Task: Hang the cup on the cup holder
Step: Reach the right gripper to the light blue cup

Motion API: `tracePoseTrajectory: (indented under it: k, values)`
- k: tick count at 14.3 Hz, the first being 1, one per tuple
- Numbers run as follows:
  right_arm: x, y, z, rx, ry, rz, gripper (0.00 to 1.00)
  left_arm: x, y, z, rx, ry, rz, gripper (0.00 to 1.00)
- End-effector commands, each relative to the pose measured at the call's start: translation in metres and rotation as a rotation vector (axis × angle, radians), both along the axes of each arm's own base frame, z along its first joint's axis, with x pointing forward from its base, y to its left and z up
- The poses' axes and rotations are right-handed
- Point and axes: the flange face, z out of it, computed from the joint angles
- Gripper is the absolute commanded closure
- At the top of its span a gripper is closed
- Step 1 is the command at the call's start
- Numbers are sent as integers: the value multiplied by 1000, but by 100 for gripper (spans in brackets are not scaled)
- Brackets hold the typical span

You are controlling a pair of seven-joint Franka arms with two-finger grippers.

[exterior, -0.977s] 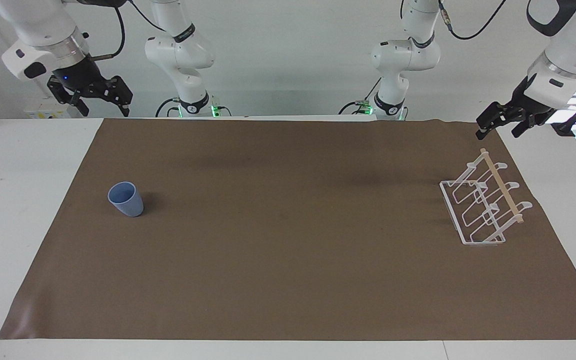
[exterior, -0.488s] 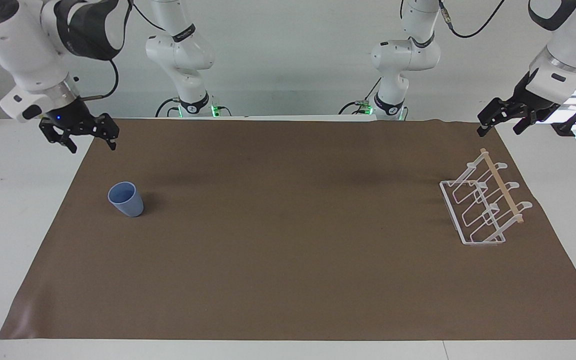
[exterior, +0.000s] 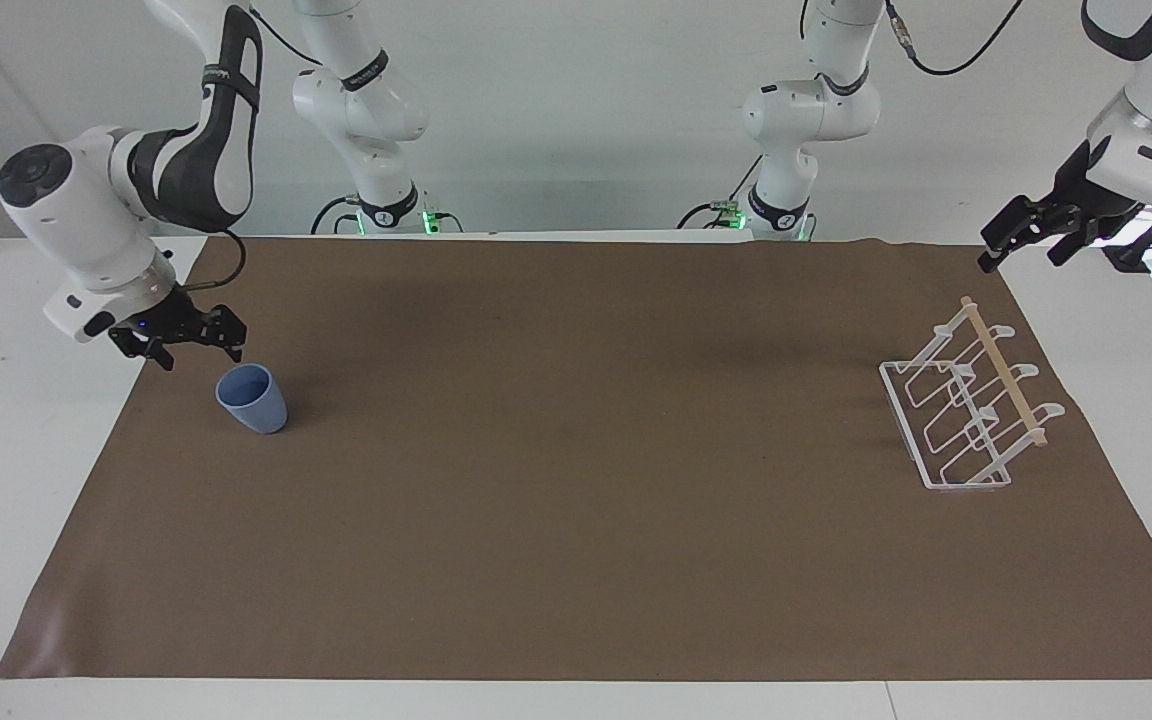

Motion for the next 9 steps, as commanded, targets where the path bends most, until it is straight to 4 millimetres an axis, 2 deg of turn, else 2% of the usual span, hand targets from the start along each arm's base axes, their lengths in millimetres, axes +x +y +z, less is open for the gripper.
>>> tracePoseTrajectory:
  k: [1, 3, 5, 7, 8, 9]
  values:
    - [13, 0, -26, 2, -27, 20, 0, -2, 0, -1, 10, -12, -3, 0]
    - [12, 0, -46, 8, -5, 24, 1, -14, 1, -8, 7, 19, -10, 0]
    - [6, 0, -64, 16, 15, 71, 9, -17, -7, -9, 7, 30, -18, 0]
    - [4, 0, -69, 17, 15, 101, 24, -16, -16, -9, 6, 26, -38, 0]
    - [2, 0, -72, 18, 19, 101, 36, -17, -19, -8, 6, 25, -46, 0]
    - [3, 2, -73, 19, 21, 104, 52, -18, -26, -9, 6, 34, -63, 0]
